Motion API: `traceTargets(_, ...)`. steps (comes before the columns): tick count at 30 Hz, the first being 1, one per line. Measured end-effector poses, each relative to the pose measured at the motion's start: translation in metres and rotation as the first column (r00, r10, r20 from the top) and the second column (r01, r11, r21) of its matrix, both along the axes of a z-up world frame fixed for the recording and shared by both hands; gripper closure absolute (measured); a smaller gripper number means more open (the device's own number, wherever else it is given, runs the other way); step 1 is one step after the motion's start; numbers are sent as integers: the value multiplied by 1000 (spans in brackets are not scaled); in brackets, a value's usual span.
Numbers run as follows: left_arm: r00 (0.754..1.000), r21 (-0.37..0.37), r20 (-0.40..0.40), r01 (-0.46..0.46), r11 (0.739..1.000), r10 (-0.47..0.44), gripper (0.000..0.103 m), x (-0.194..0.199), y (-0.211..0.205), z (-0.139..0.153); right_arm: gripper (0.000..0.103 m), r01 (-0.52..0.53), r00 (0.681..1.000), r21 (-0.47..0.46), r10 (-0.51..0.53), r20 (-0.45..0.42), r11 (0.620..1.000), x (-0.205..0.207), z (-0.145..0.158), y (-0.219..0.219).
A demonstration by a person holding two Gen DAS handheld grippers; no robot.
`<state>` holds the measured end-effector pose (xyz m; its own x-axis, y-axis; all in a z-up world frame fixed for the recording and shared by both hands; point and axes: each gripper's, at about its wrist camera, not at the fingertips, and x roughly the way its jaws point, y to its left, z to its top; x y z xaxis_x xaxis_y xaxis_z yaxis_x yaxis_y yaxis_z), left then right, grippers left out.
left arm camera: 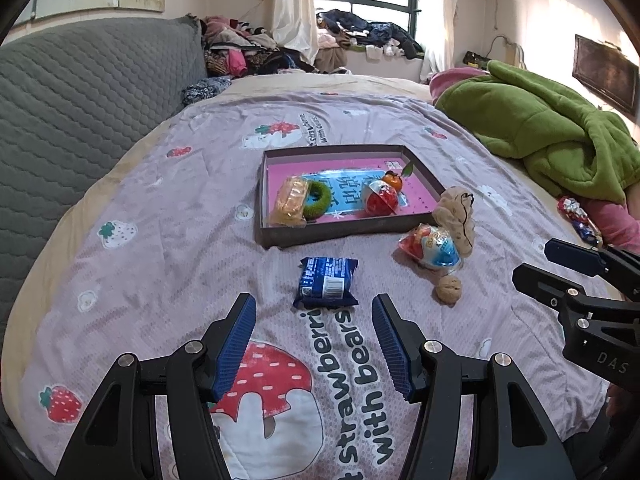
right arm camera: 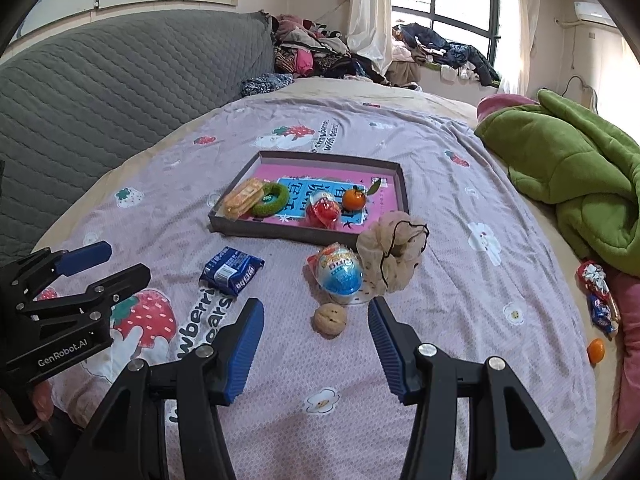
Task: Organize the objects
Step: 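Move the left gripper to the blue biscuit pack while the right approaches the walnut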
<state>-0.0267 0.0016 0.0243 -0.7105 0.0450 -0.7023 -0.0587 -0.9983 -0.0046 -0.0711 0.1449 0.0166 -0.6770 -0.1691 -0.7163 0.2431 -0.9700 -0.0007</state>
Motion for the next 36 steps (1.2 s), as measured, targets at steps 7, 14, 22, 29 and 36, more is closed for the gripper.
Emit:
traceTargets(7, 1000, -6, 14, 8, 1000, -8, 41, 0, 2, -6, 49, 9, 1000, -5, -9, 22, 1000, -1, -10, 2)
traceTargets(14, 1000, -3, 30, 10, 1000, -10, 41, -2, 2, -14, 49, 12, 999, -10, -12, 29, 1000, -2, -16, 3)
traceTargets(22, 998, 1, 56, 10, 1000, -10, 41, -5, -2, -29, 49, 16, 998, -16, -15, 53, 1000, -4, -29, 4)
traceTargets(29, 997, 8, 76, 14, 1000, -14, 41, -10, -2, -39, 49, 17, 997, -18, -16, 73, 1000, -8, -42, 4)
traceTargets(36, 996, 12, 91, 22, 1000, -23, 41, -16, 0, -48, 49, 26, 995, -23, -24, 98, 999, -15, -57, 4)
